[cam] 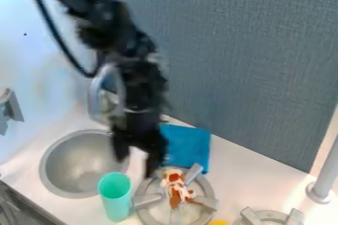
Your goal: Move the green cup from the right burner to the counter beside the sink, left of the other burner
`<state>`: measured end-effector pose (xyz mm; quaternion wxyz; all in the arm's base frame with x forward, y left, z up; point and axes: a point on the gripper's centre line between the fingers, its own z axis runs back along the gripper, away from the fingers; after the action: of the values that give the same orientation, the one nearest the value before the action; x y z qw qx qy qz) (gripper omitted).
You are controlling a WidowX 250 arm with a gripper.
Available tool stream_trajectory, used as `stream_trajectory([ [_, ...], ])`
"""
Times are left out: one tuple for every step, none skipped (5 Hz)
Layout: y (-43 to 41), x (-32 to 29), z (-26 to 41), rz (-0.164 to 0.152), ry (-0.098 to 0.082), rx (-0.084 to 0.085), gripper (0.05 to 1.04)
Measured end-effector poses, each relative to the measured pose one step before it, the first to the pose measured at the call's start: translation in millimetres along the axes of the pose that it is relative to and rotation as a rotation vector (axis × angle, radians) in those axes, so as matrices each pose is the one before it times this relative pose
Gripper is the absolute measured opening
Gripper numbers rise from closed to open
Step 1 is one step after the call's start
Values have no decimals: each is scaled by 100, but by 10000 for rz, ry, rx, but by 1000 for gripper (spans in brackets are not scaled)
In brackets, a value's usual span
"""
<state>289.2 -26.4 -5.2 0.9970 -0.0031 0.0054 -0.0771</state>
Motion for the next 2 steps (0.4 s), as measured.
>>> stream_trajectory([
  [-5467, 450, 320, -2329, -110, -47, 1005],
  [-3903, 809, -1211, -1221, 183, -43, 1005],
])
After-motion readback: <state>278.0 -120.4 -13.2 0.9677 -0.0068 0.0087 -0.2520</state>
